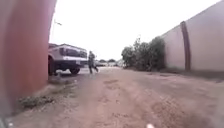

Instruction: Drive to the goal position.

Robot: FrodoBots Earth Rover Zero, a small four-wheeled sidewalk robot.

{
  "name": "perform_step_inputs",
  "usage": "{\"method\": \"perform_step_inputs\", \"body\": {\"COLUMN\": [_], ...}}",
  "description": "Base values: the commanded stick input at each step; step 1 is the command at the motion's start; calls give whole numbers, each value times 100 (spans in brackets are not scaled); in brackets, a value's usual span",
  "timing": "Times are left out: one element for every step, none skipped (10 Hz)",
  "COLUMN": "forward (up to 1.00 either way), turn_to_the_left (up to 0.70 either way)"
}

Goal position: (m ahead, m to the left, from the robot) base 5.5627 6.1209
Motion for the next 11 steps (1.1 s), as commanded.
{"method": "perform_step_inputs", "body": {"forward": [30, 30, 30, 30, 30, 30, 30, 30, 30, 30, 30], "turn_to_the_left": [0, 0, 0, 0, 0, 0, 0, 0, 0, 0, 0]}}
